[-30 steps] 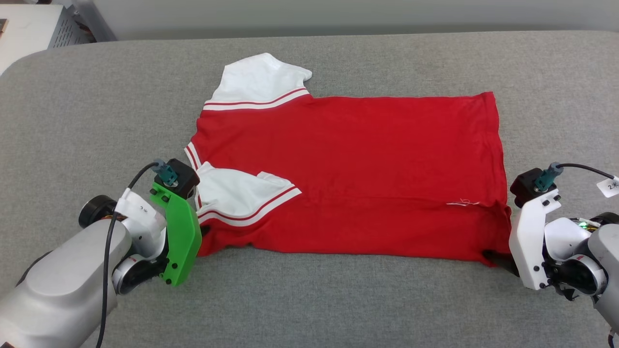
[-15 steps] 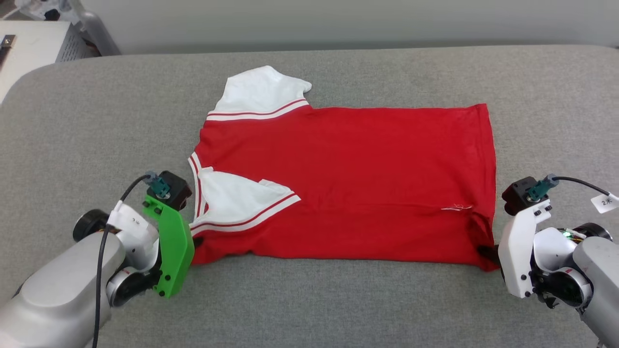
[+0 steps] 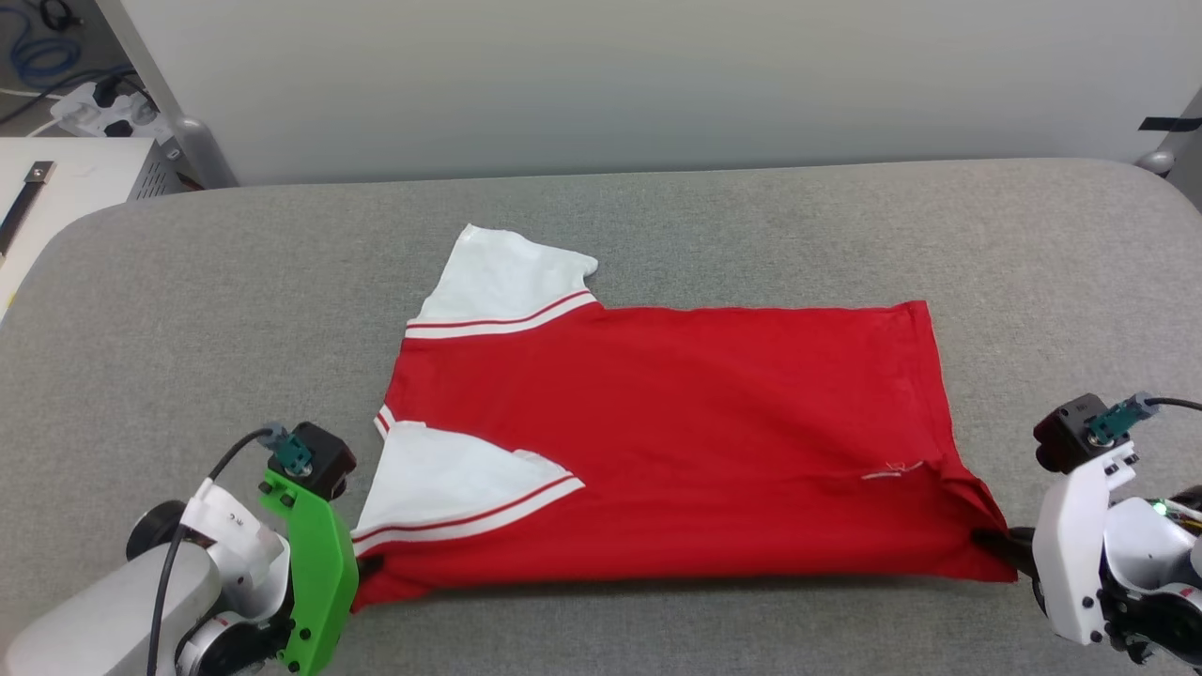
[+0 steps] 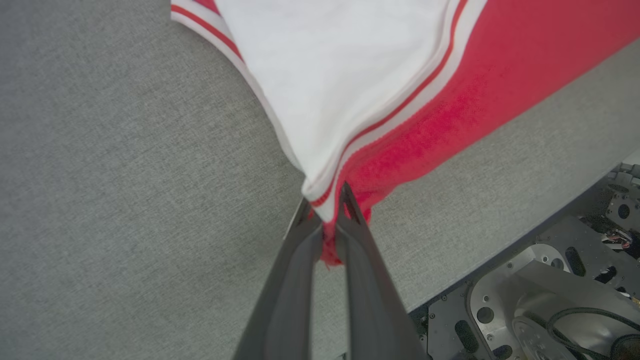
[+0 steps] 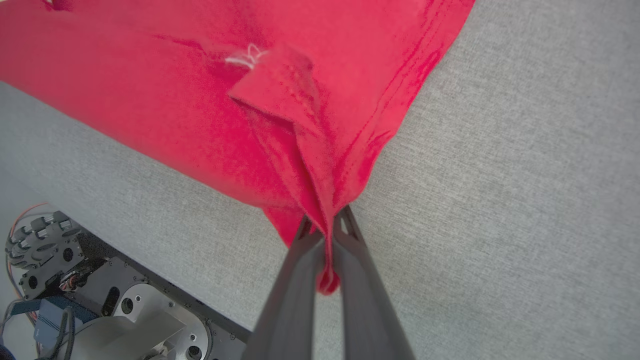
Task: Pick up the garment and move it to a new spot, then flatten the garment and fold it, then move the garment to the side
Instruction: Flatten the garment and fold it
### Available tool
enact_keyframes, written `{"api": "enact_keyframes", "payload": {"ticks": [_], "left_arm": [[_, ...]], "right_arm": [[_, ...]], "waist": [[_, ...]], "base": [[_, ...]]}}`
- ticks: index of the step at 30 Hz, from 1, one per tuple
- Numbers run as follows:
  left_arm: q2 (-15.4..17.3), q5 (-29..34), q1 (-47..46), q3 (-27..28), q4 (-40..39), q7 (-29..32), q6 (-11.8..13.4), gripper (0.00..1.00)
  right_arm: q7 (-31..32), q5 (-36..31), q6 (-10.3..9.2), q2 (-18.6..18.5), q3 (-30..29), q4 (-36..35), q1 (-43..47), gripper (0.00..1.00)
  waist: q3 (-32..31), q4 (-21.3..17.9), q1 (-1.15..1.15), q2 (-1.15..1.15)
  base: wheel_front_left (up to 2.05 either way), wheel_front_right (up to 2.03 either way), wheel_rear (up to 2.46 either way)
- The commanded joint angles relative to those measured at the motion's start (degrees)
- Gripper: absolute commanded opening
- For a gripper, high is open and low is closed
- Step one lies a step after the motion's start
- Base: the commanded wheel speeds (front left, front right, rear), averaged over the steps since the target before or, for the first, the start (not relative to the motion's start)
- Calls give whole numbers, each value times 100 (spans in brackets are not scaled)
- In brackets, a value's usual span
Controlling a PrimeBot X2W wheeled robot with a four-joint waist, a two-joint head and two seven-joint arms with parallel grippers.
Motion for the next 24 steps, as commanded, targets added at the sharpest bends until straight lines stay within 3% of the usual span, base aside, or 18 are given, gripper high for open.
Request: {"api": "enact_keyframes", "payload": {"ticks": [1, 6, 13, 14, 15, 16, 24], "left_arm": [[85, -33, 140, -8, -49, 1, 79, 0], [73, -90, 388, -74, -87, -41, 221, 0], [-155, -72, 525, -114, 288, -270, 271, 0], [-176, -63, 526, -111, 338, -301, 277, 0], [-203, -86, 539, -94, 396, -331, 299, 42], [-217, -107, 550, -81, 428, -346, 316, 100], [-1, -65, 374, 298, 116, -966, 340, 100]], "right_arm": [[77, 60, -3, -67, -49, -34, 174, 0], [200, 72, -3, -34, -228, 16, 515, 0], [-101, -188, -3, 358, -415, 415, 667, 0], [-189, -212, -3, 409, -443, 444, 685, 44], [-312, -230, -3, 464, -496, 479, 721, 100], [-420, -237, -3, 503, -544, 495, 758, 100], [-1630, -637, -3, 662, -1301, 121, 1143, 100]], "waist": [[-9, 4, 0, 0], [68, -1, 0, 0], [197, 13, 0, 0], [191, 19, 0, 0], [167, 35, 0, 0], [143, 47, 0, 0], [-123, 102, 0, 0]], "base": [[0, 0, 0], [0, 0, 0], [0, 0, 0], [0, 0, 0], [0, 0, 0], [0, 0, 0], [0, 0, 0]]}}
